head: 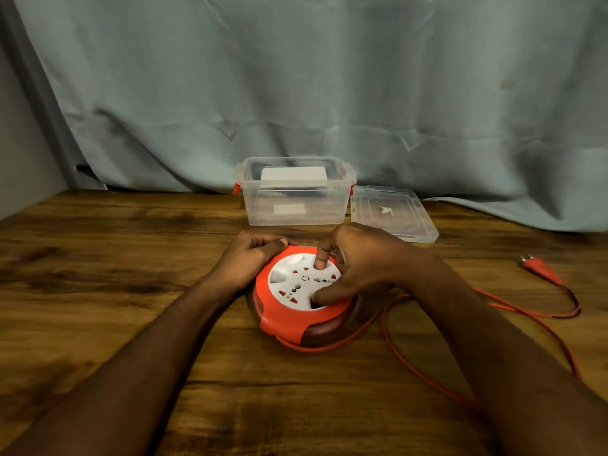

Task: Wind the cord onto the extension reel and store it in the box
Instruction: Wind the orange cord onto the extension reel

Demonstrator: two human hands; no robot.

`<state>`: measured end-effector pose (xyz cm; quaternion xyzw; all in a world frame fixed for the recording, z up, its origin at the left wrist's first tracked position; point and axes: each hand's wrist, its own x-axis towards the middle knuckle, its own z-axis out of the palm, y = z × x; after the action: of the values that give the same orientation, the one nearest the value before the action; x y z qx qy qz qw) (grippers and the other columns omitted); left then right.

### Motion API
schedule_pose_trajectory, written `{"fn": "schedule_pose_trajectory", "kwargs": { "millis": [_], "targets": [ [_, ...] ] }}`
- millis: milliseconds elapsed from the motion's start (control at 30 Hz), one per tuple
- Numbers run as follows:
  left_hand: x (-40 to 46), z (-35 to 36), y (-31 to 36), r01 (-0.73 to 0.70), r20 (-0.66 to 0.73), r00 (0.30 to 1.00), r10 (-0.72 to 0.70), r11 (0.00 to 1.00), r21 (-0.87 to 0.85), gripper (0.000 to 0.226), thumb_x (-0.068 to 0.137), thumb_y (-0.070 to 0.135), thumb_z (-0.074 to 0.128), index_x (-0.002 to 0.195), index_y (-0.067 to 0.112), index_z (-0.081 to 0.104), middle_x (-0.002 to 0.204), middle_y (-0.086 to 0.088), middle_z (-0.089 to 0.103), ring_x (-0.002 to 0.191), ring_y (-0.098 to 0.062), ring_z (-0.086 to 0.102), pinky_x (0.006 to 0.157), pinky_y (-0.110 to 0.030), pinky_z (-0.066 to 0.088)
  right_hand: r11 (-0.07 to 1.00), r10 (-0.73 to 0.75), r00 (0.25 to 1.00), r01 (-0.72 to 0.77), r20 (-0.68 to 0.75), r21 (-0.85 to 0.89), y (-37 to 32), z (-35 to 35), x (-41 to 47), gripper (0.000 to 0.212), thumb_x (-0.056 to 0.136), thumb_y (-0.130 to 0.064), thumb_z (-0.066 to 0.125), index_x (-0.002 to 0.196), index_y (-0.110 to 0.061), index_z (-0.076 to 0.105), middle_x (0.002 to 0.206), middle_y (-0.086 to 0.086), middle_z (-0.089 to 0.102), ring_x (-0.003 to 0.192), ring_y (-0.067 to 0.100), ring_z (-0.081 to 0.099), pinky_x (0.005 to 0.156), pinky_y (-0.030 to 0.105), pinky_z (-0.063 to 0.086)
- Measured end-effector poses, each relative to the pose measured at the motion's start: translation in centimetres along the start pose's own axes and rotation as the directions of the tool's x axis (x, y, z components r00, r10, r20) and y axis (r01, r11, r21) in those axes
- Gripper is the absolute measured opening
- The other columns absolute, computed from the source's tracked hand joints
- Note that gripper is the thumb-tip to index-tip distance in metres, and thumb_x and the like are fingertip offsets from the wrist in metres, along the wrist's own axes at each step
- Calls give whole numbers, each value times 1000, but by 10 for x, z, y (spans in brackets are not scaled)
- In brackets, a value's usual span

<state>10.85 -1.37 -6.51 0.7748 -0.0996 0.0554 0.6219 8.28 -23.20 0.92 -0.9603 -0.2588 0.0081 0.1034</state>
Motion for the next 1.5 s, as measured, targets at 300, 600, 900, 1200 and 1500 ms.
{"fn": "schedule_pose_trajectory", "kwargs": {
  "millis": [300, 600, 900, 1200, 1500],
  "targets": [
    [1, 3, 0, -7, -58, 998, 8, 1000, 18, 30, 108, 7, 59, 99, 19, 86, 97, -9, 87, 90, -27, 81, 85, -38, 63, 983, -50, 996, 37, -70, -180, -20, 5, -3, 59, 67, -83, 64, 63, -25, 50, 71, -10, 56, 74, 13, 54, 64, 33, 37],
    [3, 3, -3, -14, -48, 999, 15, 1000, 17, 28, 108, 7, 59, 105, 13, 86, 100, -11, 87, 91, -26, 82, 87, -40, 63, 987, -118, 981, 99, -153, -127, -17, 8, -2, 55, 78, -73, 63, 58, -24, 46, 59, -10, 46, 62, 8, 46, 58, 28, 29],
    [2, 2, -3, -68, 29, 997, 66, 996, 56, 31, 109, 5, 56, 105, 16, 85, 102, -7, 86, 92, -25, 80, 85, -39, 62, 992, -123, 990, 122, 62, 26, 4, -9, -4, 54, 80, -32, 74, 128, -53, 59, 78, -35, 49, 76, -3, 51, 61, 20, 36],
    [1, 2, -2, -57, 39, 998, 56, 998, 26, 38, 108, 5, 59, 93, 26, 87, 90, -3, 87, 83, -17, 80, 81, -36, 61, 995, -73, 996, 68, 59, 78, 0, -9, -5, 54, 72, -37, 82, 121, -47, 64, 81, -28, 50, 81, 2, 55, 65, 26, 44],
    [2, 1, -4, -52, 50, 997, 51, 998, 24, 32, 108, 7, 60, 98, 20, 86, 96, -11, 87, 88, -24, 81, 85, -39, 62, 998, -56, 998, 55, 18, 41, -1, -8, -3, 56, 59, -51, 88, 112, -42, 71, 109, -21, 58, 91, 4, 56, 72, 28, 51]
  ]
}}
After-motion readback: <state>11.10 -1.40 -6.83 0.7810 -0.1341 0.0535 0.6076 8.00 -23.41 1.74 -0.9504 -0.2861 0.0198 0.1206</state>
